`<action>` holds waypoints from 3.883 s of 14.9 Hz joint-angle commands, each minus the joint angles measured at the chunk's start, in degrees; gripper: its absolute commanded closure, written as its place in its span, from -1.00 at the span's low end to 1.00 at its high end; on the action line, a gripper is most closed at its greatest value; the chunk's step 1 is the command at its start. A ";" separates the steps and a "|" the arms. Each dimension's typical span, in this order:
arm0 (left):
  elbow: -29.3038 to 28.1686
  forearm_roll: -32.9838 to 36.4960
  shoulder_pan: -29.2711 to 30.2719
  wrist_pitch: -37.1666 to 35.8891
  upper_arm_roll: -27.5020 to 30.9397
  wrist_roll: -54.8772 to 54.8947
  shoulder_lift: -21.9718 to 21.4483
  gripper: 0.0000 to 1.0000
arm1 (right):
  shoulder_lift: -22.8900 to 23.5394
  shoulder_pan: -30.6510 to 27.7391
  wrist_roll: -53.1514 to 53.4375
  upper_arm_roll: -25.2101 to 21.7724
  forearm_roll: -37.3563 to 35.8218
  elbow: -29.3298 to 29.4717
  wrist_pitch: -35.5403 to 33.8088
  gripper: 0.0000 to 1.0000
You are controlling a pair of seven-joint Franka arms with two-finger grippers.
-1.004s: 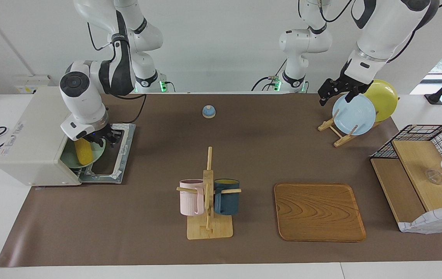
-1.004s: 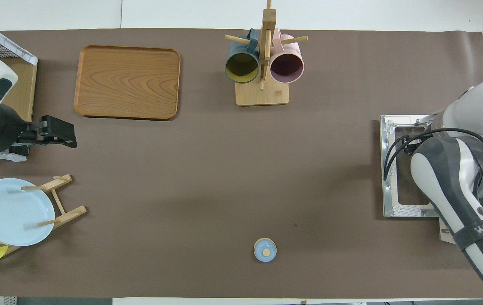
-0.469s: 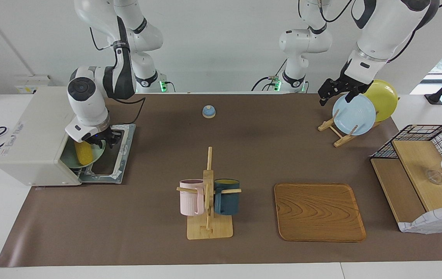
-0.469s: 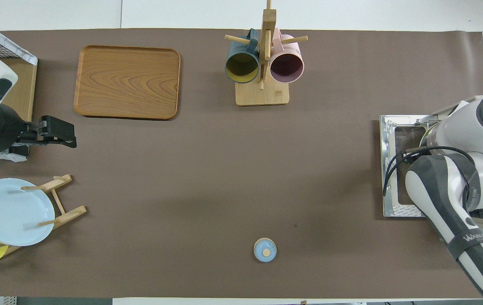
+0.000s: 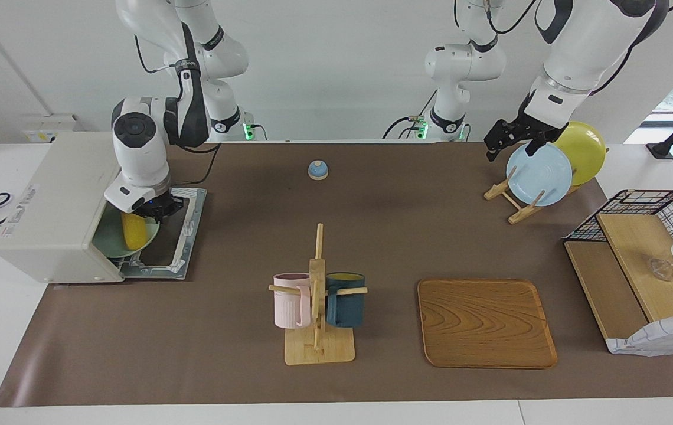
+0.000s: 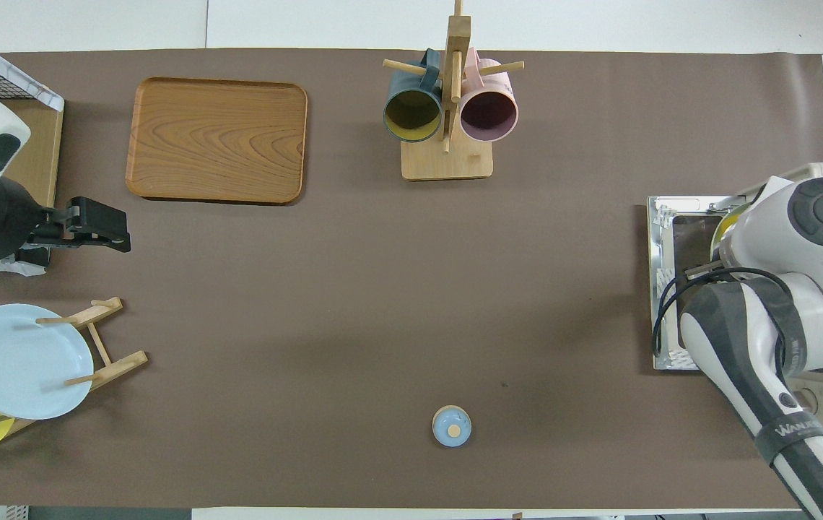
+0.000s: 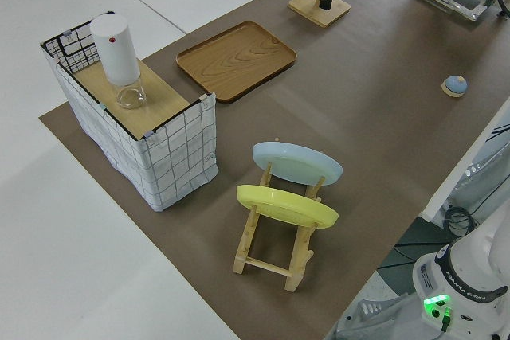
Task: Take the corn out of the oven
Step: 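Pull the corn out of the oven with the right gripper, then lower the corn onto the green plate while the left gripper approaches, then grasp the corn with the left gripper while the right gripper withdraws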
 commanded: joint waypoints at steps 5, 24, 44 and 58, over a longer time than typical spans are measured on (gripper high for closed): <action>0.57 0.32 0.65 -0.60 -0.42 0.16 -0.32 -1.00 | 5.75 20.24 18.55 0.48 3.11 14.98 -14.60 1.00; -0.92 0.32 0.39 0.28 -0.51 -0.02 -1.28 -1.00 | 33.20 36.78 56.82 2.68 20.01 43.57 -10.22 0.18; -16.99 -2.67 -19.36 17.66 -0.95 -13.17 -2.34 -1.00 | 19.75 12.88 36.70 2.15 1.47 17.15 -13.95 1.00; -6.99 -1.44 -32.92 41.67 -0.68 -37.29 25.34 -1.00 | 13.87 5.50 20.28 2.15 -4.95 13.42 -14.51 1.00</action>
